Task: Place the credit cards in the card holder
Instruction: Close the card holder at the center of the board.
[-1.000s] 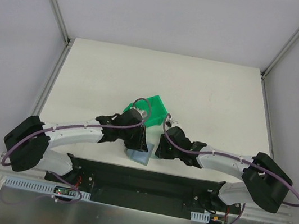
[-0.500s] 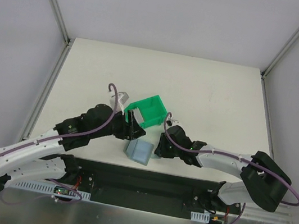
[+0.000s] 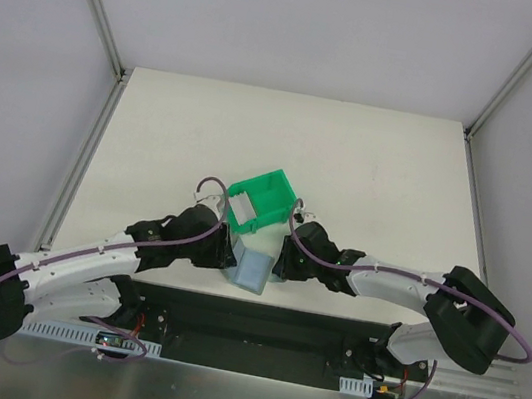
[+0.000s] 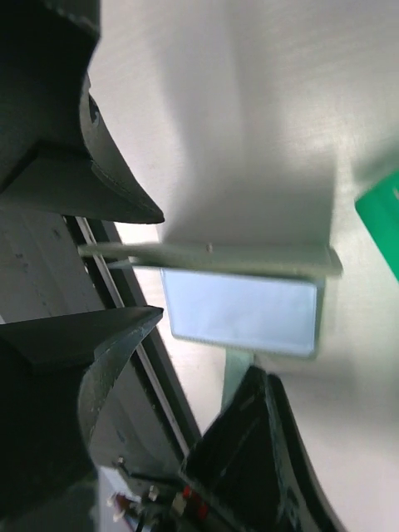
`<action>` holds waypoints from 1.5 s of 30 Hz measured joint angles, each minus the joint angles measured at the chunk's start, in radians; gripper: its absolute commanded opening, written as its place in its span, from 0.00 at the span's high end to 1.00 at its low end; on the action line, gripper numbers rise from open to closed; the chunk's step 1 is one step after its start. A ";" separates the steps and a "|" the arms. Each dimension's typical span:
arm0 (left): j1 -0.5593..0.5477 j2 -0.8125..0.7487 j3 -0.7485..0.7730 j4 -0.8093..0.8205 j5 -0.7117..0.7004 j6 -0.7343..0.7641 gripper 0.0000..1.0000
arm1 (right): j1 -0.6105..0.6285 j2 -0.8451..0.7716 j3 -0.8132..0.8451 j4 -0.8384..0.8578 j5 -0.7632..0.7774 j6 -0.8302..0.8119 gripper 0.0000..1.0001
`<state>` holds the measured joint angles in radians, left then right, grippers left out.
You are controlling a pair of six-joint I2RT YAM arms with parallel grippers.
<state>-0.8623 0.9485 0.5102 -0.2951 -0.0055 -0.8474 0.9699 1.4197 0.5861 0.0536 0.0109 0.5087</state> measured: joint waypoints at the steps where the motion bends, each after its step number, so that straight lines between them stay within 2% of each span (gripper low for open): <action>1: 0.000 -0.001 -0.006 0.022 0.009 -0.004 0.58 | 0.000 0.000 0.000 0.000 0.000 0.000 0.70; 6: 0.000 0.018 -0.035 0.192 0.103 -0.024 0.59 | 0.000 0.002 0.004 -0.006 0.000 0.000 0.71; 12: -0.001 0.175 -0.035 0.362 0.209 -0.032 0.62 | 0.000 0.002 0.005 -0.008 0.001 0.000 0.70; 15: -0.002 0.253 -0.036 0.420 0.246 -0.035 0.71 | 0.000 -0.001 0.005 -0.009 0.003 -0.002 0.69; 19: -0.009 0.344 -0.036 0.480 0.280 -0.043 0.76 | 0.000 -0.044 0.002 -0.042 0.013 -0.012 0.65; 25: -0.019 0.380 -0.043 0.500 0.283 -0.057 0.77 | -0.003 -0.266 -0.044 -0.045 0.060 -0.016 0.64; 28: -0.023 0.383 -0.043 0.505 0.282 -0.058 0.77 | -0.013 -0.342 -0.079 -0.037 0.082 0.008 0.69; 30: -0.023 0.385 -0.043 0.508 0.282 -0.058 0.77 | -0.019 -0.361 -0.110 -0.042 0.095 0.035 0.76; 32: -0.023 0.386 -0.043 0.508 0.282 -0.058 0.77 | -0.024 -0.359 -0.141 -0.049 0.102 0.058 0.81; 38: -0.023 0.386 -0.029 0.486 0.275 -0.046 0.69 | -0.033 -0.283 -0.165 -0.051 0.080 0.089 0.82; 45: -0.029 0.349 0.015 0.374 0.222 0.014 0.59 | -0.033 -0.159 -0.109 -0.016 0.001 0.083 0.82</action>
<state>-0.8913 1.2976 0.5251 0.0792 0.2165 -0.8330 0.9371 1.2610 0.4767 0.0376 0.0116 0.5919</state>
